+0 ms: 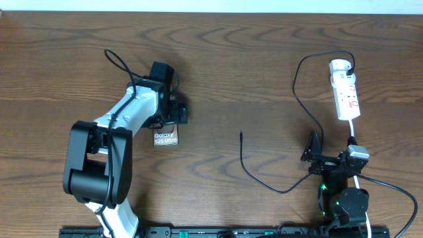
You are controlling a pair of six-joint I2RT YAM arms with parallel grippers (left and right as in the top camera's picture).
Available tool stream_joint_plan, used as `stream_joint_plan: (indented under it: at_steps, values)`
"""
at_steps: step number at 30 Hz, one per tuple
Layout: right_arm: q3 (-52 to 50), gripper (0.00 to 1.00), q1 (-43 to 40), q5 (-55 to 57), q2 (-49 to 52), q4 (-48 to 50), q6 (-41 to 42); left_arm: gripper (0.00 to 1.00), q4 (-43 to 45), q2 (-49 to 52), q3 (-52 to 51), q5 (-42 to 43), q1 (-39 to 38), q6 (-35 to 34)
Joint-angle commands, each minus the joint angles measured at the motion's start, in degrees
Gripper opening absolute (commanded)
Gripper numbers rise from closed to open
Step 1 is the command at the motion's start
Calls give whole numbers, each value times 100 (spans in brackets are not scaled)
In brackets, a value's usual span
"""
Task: Plug charger to phone and switch on socket
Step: 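Close the left gripper on the phone's top edge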
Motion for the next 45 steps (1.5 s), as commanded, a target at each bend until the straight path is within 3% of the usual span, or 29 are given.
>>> stream_joint_plan:
  at_steps: [1, 45]
  values:
    - [-7, 99, -42, -11, -26, -22, -44, 98, 74, 28, -68, -9, -94, 179]
    - [-7, 99, -42, -11, -26, -22, -44, 98, 501, 33, -291, -446, -70, 173]
